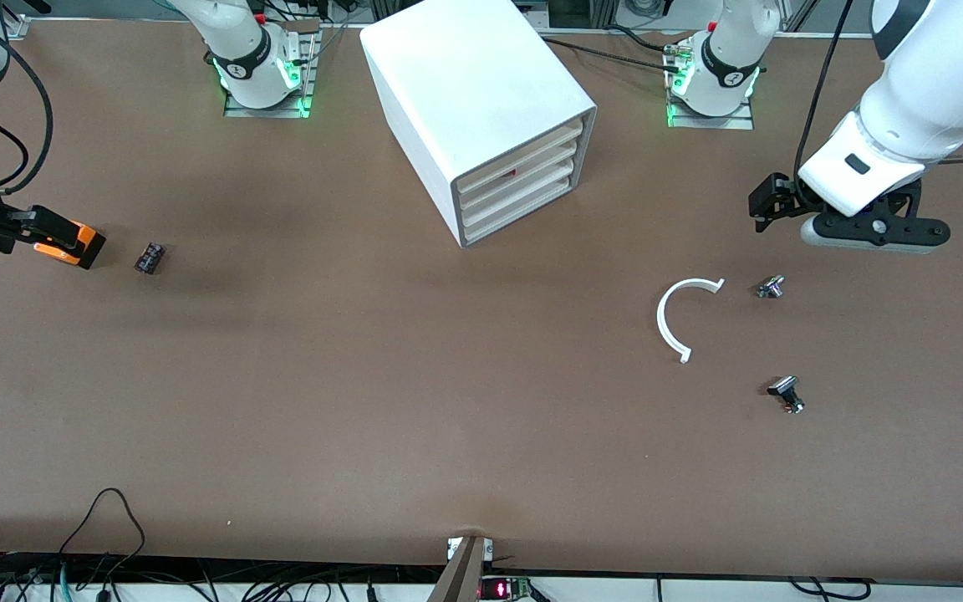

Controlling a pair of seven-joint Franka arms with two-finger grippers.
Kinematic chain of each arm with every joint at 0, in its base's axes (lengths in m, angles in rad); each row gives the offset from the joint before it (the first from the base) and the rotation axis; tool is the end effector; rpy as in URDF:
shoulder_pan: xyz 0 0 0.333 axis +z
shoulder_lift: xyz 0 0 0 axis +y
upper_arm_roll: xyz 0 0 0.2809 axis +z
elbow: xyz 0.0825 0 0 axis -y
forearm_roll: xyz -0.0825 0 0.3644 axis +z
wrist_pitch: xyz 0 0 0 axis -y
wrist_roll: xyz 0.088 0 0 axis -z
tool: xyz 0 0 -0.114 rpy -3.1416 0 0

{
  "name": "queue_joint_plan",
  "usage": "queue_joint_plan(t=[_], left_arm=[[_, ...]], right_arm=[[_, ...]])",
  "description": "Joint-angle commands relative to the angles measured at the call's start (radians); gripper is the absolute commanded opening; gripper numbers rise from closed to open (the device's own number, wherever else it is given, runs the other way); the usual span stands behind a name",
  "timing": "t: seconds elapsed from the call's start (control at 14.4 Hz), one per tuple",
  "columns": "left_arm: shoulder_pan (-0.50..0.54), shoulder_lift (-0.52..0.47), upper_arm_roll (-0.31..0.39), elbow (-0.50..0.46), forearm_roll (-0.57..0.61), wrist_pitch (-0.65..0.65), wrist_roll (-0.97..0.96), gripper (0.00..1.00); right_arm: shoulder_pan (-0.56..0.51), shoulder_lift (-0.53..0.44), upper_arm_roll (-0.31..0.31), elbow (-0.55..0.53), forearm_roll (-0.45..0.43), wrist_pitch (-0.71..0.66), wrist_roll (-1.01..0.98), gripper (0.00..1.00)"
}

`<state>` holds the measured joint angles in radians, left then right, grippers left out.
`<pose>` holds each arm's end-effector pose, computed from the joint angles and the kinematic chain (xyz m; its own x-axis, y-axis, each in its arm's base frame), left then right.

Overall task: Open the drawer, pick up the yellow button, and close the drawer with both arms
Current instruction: 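Move the left gripper toward the white drawer cabinet, then grasp the lowest drawer front with the left gripper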

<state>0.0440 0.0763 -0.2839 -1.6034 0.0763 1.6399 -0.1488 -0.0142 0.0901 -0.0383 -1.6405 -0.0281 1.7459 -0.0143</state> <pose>0.5448 -0.1200 0.5336 0.9949 -0.0963 -0.0283 -0.0979 -0.9934 -0.0593 0.5692 -0.0319 0.5162 0.9993 -0.0331 0.0148 -0.0335 -0.9989 0.0314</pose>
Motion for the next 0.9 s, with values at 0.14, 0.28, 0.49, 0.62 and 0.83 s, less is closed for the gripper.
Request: queue_joint_plan(t=[0.14, 0.28, 0.49, 0.62, 0.83], left_arm=[[-0.004, 0.057, -0.043, 0.007, -0.012, -0.02, 0.021, 1.0], [-0.004, 0.072, -0.047, -0.021, -0.067, -0.029, 0.017, 1.0], [-0.004, 0.126, -0.054, -0.059, -0.253, -0.081, 0.017, 1.0], [-0.001, 0.129, -0.054, -0.152, -0.436, -0.065, 0.02, 1.0], [0.0, 0.128, -0.054, -0.303, -0.675, 0.003, 0.037, 1.0]], right_arm=[[0.026, 0.04, -0.002, 0.015, 0.002, 0.007, 0.004, 1.0], [0.026, 0.045, -0.002, 0.015, 0.0, 0.007, 0.004, 1.0], [0.026, 0.048, -0.002, 0.015, 0.0, 0.007, 0.004, 1.0], [0.026, 0.046, -0.002, 0.015, -0.001, 0.007, 0.004, 1.0], [0.026, 0.048, -0.002, 0.015, -0.001, 0.007, 0.002, 1.0]])
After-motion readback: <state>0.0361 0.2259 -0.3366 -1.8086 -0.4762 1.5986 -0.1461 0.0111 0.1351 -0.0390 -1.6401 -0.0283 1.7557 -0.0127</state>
